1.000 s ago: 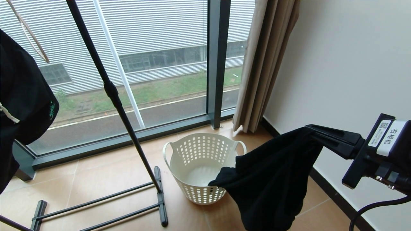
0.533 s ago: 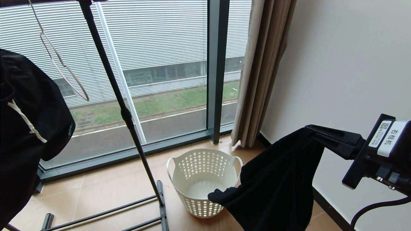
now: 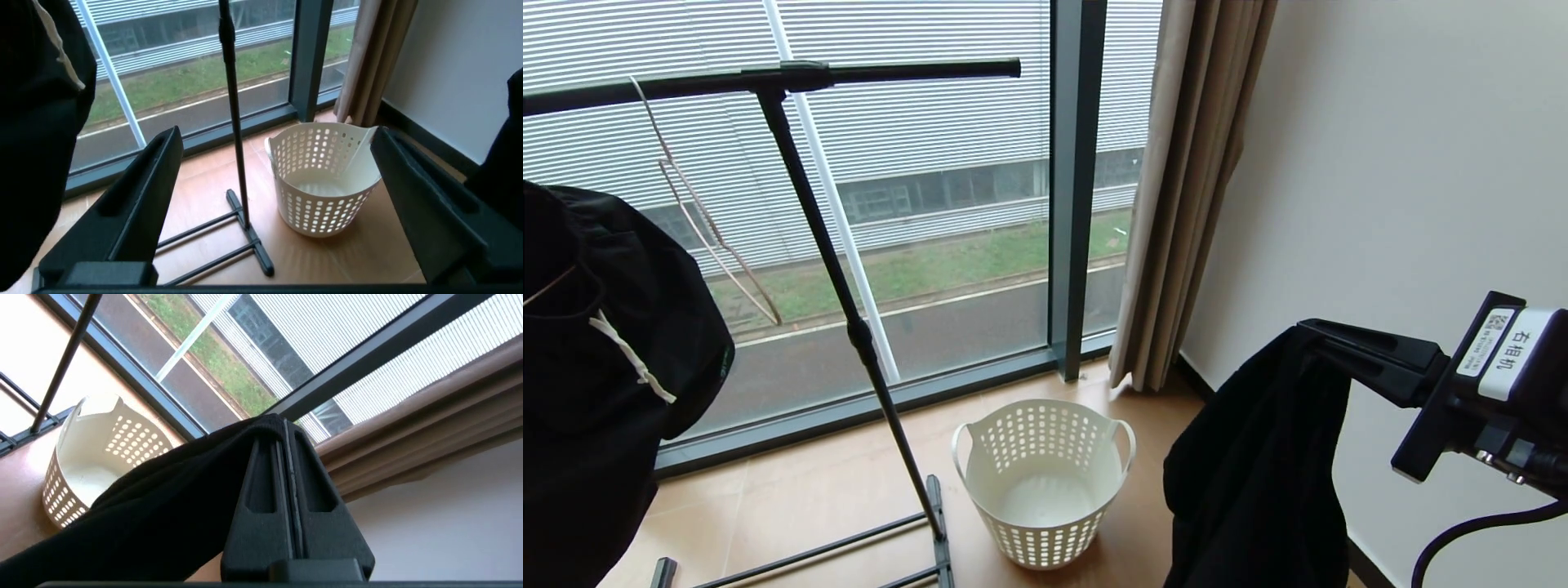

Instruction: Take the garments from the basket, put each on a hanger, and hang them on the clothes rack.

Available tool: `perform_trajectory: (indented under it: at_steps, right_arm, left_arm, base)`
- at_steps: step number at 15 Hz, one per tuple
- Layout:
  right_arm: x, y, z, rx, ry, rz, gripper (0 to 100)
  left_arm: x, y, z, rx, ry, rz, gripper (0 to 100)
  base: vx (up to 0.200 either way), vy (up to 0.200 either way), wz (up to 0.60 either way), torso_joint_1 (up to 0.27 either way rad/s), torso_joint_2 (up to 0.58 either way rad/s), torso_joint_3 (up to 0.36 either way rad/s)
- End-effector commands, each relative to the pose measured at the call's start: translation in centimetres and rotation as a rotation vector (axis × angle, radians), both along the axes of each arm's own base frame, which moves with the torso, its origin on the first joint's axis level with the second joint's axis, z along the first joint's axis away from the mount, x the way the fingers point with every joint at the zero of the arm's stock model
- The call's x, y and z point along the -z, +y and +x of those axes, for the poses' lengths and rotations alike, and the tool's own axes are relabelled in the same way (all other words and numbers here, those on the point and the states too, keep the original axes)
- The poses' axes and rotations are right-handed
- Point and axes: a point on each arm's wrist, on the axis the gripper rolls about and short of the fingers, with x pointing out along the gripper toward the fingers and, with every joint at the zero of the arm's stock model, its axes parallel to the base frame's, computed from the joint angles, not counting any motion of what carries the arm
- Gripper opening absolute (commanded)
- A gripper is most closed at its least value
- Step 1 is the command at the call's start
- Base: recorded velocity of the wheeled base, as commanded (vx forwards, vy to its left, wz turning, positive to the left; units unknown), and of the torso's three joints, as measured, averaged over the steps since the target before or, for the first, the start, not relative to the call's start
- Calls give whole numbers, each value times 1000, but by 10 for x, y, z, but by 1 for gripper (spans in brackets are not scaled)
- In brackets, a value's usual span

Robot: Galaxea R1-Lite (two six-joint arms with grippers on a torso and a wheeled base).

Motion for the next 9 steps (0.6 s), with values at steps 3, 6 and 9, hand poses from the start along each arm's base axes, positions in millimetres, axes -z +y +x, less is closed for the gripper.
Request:
perform_trajectory:
  at_steps: [3, 6, 9]
  right_arm:
    - [0, 0, 0, -1, 1, -1, 0]
    - [0, 0, 0, -1, 1, -1, 0]
    - [1, 0, 0, -1, 2, -2, 0]
  left_arm:
    - [0, 0, 0, 0, 0, -1, 100]
    - [0, 0, 0, 0, 0, -1, 100]
    - [0, 0, 0, 0, 0, -1, 100]
  base:
    - [0, 0, 0, 225, -536, -328]
    - [0, 0, 0, 248, -592, -331]
    - [0, 0, 0, 259, -572, -330]
